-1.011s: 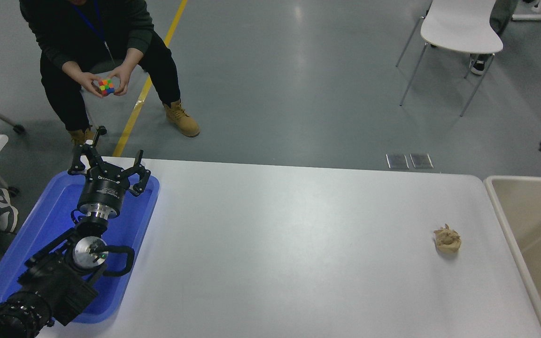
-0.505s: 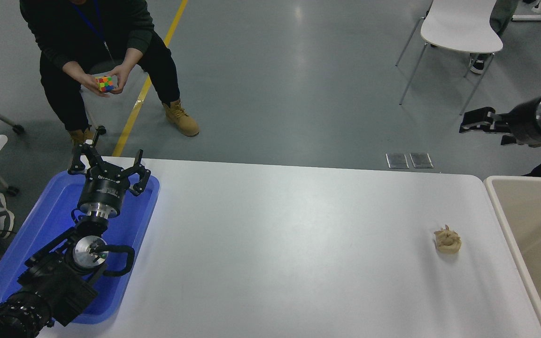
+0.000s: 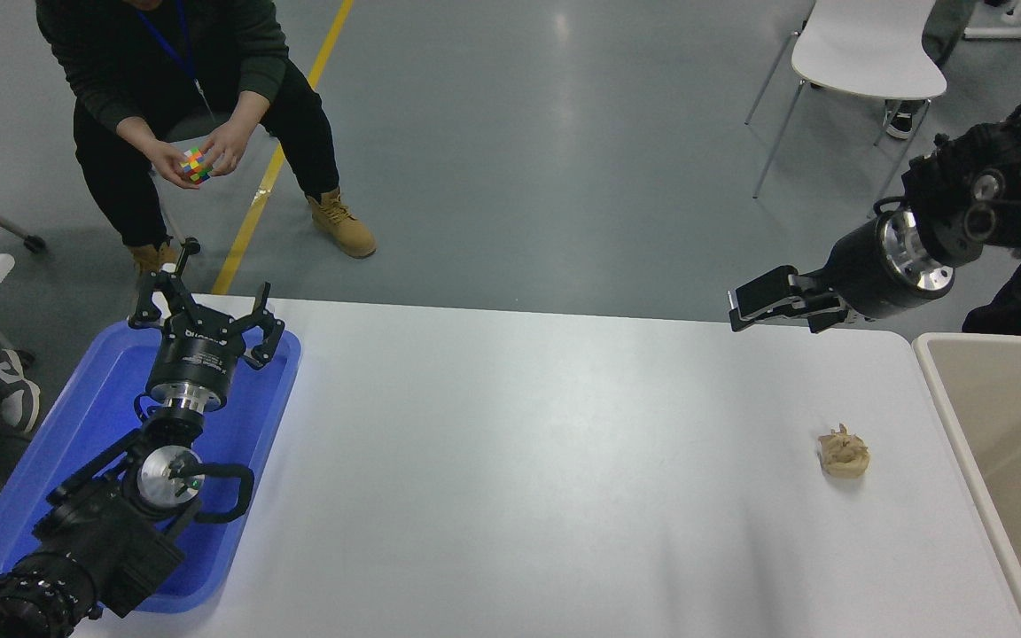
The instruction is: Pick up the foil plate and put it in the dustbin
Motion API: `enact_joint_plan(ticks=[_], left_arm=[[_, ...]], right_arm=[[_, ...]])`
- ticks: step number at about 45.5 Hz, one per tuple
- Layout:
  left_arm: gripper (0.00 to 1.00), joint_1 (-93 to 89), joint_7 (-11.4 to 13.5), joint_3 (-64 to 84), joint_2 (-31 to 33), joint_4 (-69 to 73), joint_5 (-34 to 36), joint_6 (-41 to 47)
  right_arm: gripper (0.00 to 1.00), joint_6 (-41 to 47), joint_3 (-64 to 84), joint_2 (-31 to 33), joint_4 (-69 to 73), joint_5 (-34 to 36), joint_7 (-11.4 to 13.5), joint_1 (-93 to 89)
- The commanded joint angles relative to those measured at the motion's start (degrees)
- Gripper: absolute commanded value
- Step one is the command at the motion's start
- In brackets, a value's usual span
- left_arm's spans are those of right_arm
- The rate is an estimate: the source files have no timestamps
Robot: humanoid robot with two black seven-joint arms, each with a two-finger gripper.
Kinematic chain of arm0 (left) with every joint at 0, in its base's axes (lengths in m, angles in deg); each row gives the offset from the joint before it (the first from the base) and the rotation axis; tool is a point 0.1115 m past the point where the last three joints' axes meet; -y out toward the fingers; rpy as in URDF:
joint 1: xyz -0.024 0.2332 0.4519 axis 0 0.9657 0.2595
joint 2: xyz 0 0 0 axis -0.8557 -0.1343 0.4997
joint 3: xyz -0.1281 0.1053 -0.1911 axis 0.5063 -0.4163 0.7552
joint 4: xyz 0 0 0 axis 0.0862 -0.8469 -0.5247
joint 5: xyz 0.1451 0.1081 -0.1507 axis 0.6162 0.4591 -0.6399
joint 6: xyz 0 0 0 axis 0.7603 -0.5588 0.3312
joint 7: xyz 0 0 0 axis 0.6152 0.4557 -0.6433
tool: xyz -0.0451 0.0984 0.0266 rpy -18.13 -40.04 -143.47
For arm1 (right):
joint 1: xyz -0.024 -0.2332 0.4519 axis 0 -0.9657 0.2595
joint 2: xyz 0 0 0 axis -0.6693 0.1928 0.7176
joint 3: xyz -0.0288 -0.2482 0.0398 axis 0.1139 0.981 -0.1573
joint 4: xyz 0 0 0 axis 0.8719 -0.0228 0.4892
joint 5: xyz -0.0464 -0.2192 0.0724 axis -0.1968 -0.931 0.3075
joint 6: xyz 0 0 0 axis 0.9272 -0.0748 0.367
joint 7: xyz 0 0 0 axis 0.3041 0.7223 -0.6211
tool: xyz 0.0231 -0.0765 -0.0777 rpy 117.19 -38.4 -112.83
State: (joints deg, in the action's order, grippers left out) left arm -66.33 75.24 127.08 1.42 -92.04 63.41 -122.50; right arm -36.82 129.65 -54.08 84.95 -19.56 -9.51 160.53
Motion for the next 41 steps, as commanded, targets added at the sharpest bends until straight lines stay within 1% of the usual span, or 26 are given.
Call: enact_joint_plan(ticks=[1, 2, 7, 15, 19, 23, 28, 35, 41], left_arm=[[1.0, 0.0, 0.0, 0.0, -0.1, 0.0, 0.0, 0.0], [1.0, 0.0, 0.0, 0.0, 0.0, 0.0, 0.0, 0.0], [1.0, 0.0, 0.1, 0.0, 0.0, 0.0, 0.0, 0.0], [1.0, 0.0, 0.0, 0.0, 0.0, 0.0, 0.0, 0.0], [1.0, 0.0, 0.0, 0.0, 0.0, 0.0, 0.0, 0.0], [1.0, 0.0, 0.0, 0.0, -0.1, 0.0, 0.0, 0.0], [1.0, 0.0, 0.0, 0.0, -0.1, 0.0, 0.0, 0.0], [1.0, 0.0, 0.0, 0.0, -0.1, 0.0, 0.0, 0.0], [1.0, 0.0, 0.0, 0.0, -0.1, 0.0, 0.0, 0.0]], right_arm=[[1.0, 1.5, 5.2, -12.5, 3.8, 10.8, 0.0, 7.6], [1.0, 1.6, 6.0, -14.0, 3.4, 12.4, 0.1, 7.7], [1.0, 1.6, 10.4, -20.6, 0.9, 15.5, 0.1, 7.8], [1.0, 1.9, 16.9, -25.3, 0.6, 16.4, 0.1, 8.1], [1.0, 3.1, 19.4, -26.1, 0.7, 16.6, 0.0, 8.2], [1.0, 6.4, 19.9, -26.4, 1.1, 17.6, 0.0, 8.9], [1.0, 9.6, 21.1, -26.5, 1.9, 21.7, -0.1, 10.7], [1.0, 11.1, 21.4, -26.5, 3.3, 28.2, -0.2, 12.2], [1.0, 11.0, 21.7, -26.5, 4.6, 30.2, -0.2, 12.4]])
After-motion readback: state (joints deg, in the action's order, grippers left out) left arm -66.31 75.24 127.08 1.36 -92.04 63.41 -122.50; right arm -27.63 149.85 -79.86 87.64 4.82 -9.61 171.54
